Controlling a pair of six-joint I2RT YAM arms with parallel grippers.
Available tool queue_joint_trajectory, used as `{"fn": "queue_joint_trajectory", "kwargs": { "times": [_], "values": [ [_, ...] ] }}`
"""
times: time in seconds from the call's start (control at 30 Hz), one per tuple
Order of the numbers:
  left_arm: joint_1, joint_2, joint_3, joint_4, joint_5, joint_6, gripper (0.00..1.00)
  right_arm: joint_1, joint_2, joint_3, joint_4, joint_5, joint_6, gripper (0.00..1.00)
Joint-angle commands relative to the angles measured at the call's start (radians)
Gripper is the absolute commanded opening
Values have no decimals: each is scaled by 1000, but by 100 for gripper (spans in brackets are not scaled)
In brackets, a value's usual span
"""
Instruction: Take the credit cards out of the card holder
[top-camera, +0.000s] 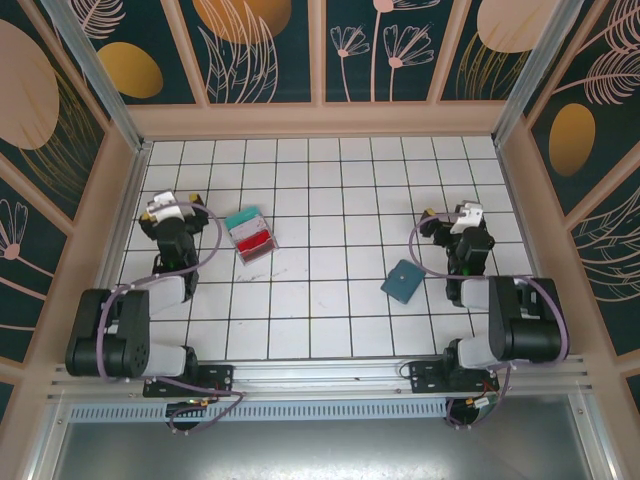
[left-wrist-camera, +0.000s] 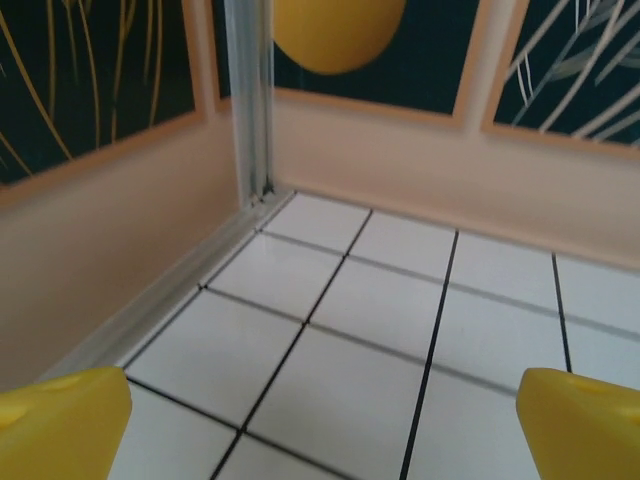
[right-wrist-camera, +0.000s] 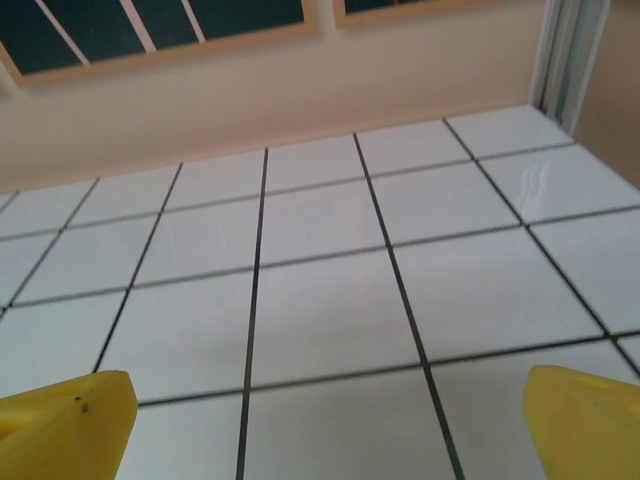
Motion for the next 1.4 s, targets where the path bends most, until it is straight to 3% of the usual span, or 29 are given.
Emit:
{"fn": "queue_joint_trajectory", "kwargs": {
  "times": [0.0, 0.13, 0.23, 0.43, 0.57, 0.7, 0.93, 1.23, 1.37],
  "values": [
    [5, -84, 120, -342, -86, -134, 99, -8, -104, 50, -142, 35, 53, 99],
    [6, -129, 347, -746, -44, -291, 99, -22, -208, 163, -419, 61, 252, 99],
    [5, -138, 436, -927, -36, -405, 99, -41, -248, 274, -676, 90, 436, 99],
    [6, -219, 423, -976, 183, -443, 99, -61, -236, 388, -977, -94, 556, 99],
    [6, -259, 413, -1008, 235, -469, 98, -13, -263, 363, -1102, -110, 570, 99],
    [5, -259, 437, -1067, 263, -468, 98, 45, -335, 274, -1171, -105, 600, 89],
    [4, -256, 450, -1095, 270, -465, 99, 144, -373, 92, -1128, -146, 687, 59],
    [4, -242, 472, -1110, 285, -475, 98, 260, -251, 30, -957, -182, 739, 61],
    [4, -252, 474, -1138, 292, -472, 98, 368, -204, 46, -893, -191, 782, 60]
  ]
}}
